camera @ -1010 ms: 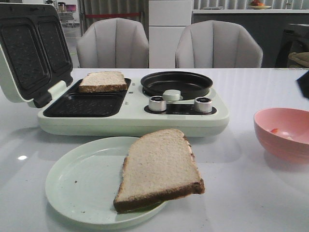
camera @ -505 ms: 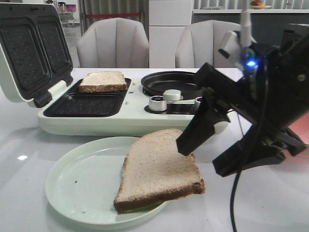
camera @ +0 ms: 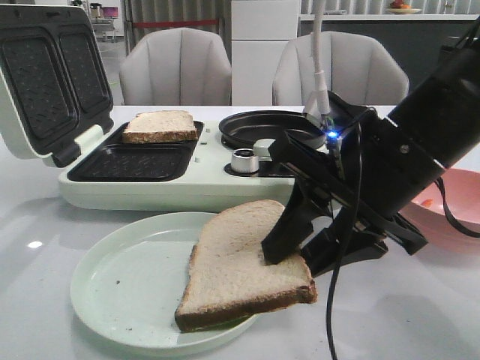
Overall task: Make breakfast with bread and shrimp
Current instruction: 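Move the right gripper to the remaining bread slice and grasp it, then lay the held bread slice on top of the first slice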
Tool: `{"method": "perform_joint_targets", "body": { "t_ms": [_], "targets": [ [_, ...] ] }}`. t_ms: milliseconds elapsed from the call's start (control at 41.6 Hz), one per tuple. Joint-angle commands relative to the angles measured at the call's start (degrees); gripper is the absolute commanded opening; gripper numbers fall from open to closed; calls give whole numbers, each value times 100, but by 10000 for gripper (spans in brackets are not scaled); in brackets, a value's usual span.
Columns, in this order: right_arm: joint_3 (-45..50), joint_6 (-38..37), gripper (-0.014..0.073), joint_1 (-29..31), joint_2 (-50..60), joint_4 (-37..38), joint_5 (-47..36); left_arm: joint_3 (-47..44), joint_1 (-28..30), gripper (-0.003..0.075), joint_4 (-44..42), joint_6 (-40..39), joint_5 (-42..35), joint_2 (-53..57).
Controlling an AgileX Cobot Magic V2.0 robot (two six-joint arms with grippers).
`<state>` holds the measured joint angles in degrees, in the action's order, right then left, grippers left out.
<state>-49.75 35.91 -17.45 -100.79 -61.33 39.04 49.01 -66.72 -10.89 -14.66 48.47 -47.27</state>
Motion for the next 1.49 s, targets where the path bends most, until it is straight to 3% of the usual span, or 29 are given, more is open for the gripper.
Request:
{"method": "perform_joint_targets", "body": {
  "t_ms": [0, 240, 505, 673, 938, 1322, 1395, 1467],
  "targets": [
    [-149, 173, 179, -11, 219, -202, 259, 174, -29, 510, -75, -8, -390, 48],
    [-170, 180, 76, -11, 514, -157, 429, 174, -29, 509, -75, -8, -390, 48],
    [-678, 180, 68, -11, 1519, -210, 730, 174, -29, 509, -75, -8, -390, 48],
    [-1347, 180, 68, -70, 1534, -513, 338, 174, -29, 509, -75, -8, -390, 48],
    [-2414, 180, 68, -440, 572, -881, -635, 174, -29, 509, -75, -8, -390, 48],
    [-4363, 180, 75, -725, -1482, -1527, -454, 174, -29, 509, -75, -8, -390, 48],
    [-4582, 180, 115, -758, -1724, -1520, -455, 174, -29, 510, -75, -8, -390, 48],
    [-4690, 180, 226, -763, -1900, -1479, -453, 174, -29, 509, -75, -8, -390, 48]
  ]
}}
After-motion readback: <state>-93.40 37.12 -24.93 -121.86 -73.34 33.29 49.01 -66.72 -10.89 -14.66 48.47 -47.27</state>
